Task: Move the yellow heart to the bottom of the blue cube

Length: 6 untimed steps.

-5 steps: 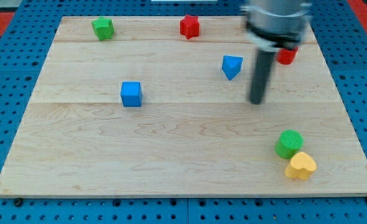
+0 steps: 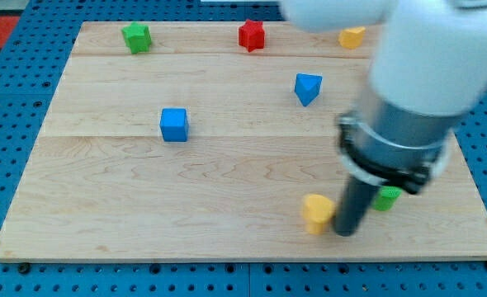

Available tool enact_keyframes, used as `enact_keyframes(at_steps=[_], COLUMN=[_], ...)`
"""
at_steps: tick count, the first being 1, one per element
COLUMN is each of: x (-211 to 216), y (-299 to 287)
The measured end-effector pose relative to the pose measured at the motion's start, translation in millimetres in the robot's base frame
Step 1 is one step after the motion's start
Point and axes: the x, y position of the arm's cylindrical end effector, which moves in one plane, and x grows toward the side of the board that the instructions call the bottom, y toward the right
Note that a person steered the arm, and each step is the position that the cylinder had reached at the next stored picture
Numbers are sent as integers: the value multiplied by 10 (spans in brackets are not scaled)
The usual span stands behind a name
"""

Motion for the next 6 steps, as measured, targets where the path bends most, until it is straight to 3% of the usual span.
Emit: enact_keyframes(at_steps=[3,4,5,6], x=[-618,-748,-679,-882], y=[-1933,-1993,-1456,-1384])
